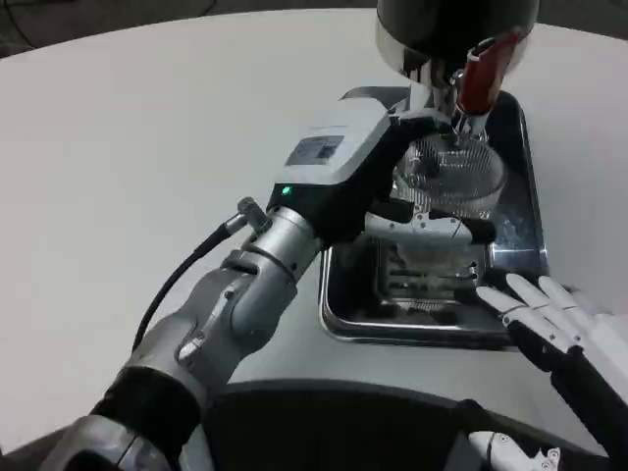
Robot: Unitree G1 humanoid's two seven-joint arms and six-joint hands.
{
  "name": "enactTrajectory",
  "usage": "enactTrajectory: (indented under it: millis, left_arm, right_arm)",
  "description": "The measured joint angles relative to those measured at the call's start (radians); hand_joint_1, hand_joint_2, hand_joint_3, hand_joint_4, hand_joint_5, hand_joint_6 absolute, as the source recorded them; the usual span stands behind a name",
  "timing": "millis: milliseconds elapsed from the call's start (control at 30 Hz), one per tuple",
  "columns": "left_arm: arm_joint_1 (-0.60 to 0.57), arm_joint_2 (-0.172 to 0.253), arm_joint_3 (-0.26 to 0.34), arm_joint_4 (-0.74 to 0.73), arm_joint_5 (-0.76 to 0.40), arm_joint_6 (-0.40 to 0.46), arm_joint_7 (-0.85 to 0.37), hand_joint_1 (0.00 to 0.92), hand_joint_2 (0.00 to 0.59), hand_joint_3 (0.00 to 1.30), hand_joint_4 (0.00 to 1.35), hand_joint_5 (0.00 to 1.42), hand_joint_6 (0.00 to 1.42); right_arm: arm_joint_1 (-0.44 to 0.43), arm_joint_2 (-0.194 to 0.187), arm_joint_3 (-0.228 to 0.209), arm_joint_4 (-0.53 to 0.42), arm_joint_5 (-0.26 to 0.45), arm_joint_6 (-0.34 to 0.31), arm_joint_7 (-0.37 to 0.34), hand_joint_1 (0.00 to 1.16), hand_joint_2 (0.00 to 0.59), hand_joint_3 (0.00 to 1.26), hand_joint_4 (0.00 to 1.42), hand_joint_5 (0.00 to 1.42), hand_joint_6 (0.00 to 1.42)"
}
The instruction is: Grasp the cup under the faucet to collect the drink, then remove the cup.
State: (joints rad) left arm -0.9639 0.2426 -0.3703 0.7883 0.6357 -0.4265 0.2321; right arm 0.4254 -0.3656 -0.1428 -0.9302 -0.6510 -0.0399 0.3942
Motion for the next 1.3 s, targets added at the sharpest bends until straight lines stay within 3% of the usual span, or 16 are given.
enactTrajectory:
  millis: [100,400,567,633,767,1300]
  left_arm:
    - [0.000,0.006,-0.002,0.000,0.001,0.004,-0.003,0.188,0.059,0.58,0.54,0.81,1.26]
    - [0.000,0.012,-0.002,0.000,0.002,0.010,-0.003,0.193,0.075,0.53,0.46,0.70,1.15]
    - [0.000,0.016,-0.002,-0.001,0.004,0.010,-0.003,0.173,0.067,0.44,0.33,0.56,0.97]
    - [0.000,0.017,-0.002,-0.002,0.005,0.010,-0.003,0.158,0.066,0.35,0.21,0.43,0.80]
    - [0.002,0.018,-0.002,-0.016,0.005,0.009,0.010,0.143,0.067,0.25,0.15,0.35,0.71]
    - [0.008,0.024,0.000,-0.042,-0.002,-0.019,0.005,0.139,0.067,0.19,0.10,0.33,0.71]
  right_arm:
    - [-0.004,0.000,0.000,0.001,0.000,0.001,0.000,0.33,0.407,0.13,0.03,0.00,0.00]
    - [-0.014,0.000,0.001,0.018,0.003,0.006,0.000,0.33,0.407,0.13,0.03,0.00,0.00]
    - [-0.021,-0.001,0.001,0.020,0.005,0.007,0.000,0.33,0.407,0.13,0.03,0.00,0.00]
    - [-0.027,-0.001,0.001,0.020,0.007,0.007,0.001,0.33,0.407,0.13,0.03,0.00,0.00]
    - [-0.030,-0.001,0.001,0.021,0.009,0.009,0.006,0.33,0.407,0.14,0.03,0.00,0.00]
    - [-0.040,-0.001,0.001,0.021,0.010,0.019,0.018,0.33,0.407,0.15,0.03,0.00,0.00]
